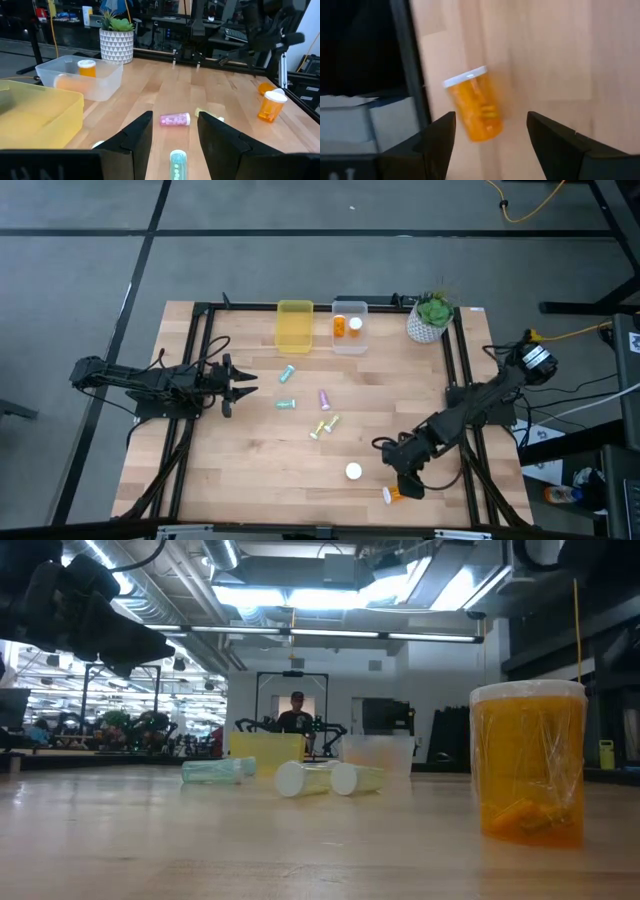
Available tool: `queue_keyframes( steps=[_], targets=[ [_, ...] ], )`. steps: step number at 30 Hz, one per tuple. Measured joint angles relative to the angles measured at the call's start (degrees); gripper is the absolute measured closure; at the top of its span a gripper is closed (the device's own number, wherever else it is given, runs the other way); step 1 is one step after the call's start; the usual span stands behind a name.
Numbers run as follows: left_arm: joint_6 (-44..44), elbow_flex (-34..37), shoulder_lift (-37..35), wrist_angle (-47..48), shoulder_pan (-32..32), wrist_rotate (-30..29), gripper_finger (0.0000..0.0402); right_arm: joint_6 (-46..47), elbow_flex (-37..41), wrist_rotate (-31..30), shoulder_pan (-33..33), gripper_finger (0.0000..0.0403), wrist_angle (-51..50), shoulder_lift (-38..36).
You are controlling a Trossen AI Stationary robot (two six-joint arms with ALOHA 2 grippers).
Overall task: Pick and place medicine bottles into bin by pill shape (circle, oval)
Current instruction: Put the orange capsule bottle into the transparent bin
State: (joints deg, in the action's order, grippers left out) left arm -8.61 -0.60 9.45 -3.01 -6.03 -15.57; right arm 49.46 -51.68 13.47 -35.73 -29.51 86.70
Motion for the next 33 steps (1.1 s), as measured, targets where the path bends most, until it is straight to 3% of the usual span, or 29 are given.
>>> queue_keyframes(
  steps=[4,9,15,20,27,33],
  targets=[
    [0.18,-0.02,0.00,0.00,0.01,-0.48,0.0253,-0.16,0.00,0.50,-0.17,0.0156,0.95,3.55],
    [3.01,0.00,0.00,-0.02,0.01,-2.77,0.0253,-0.83,0.00,9.33,-1.86,0.0156,3.58,7.96],
    [3.17,-0.02,0.00,-0.04,-0.01,-3.49,0.0253,-1.72,0.00,8.95,-2.87,0.0156,3.16,10.03],
    [3.17,-0.02,0.00,-0.04,0.01,-3.50,0.0253,-1.79,-0.02,3.01,-3.28,0.0156,3.16,11.38],
    [3.26,0.00,0.00,-0.04,0.01,-3.54,0.0253,-1.93,-0.26,1.69,-3.11,0.0156,3.02,12.32],
    [3.26,0.00,0.00,-0.04,0.01,-3.54,0.0253,-0.09,-0.28,6.01,-0.62,0.0156,0.44,12.47]
  ],
)
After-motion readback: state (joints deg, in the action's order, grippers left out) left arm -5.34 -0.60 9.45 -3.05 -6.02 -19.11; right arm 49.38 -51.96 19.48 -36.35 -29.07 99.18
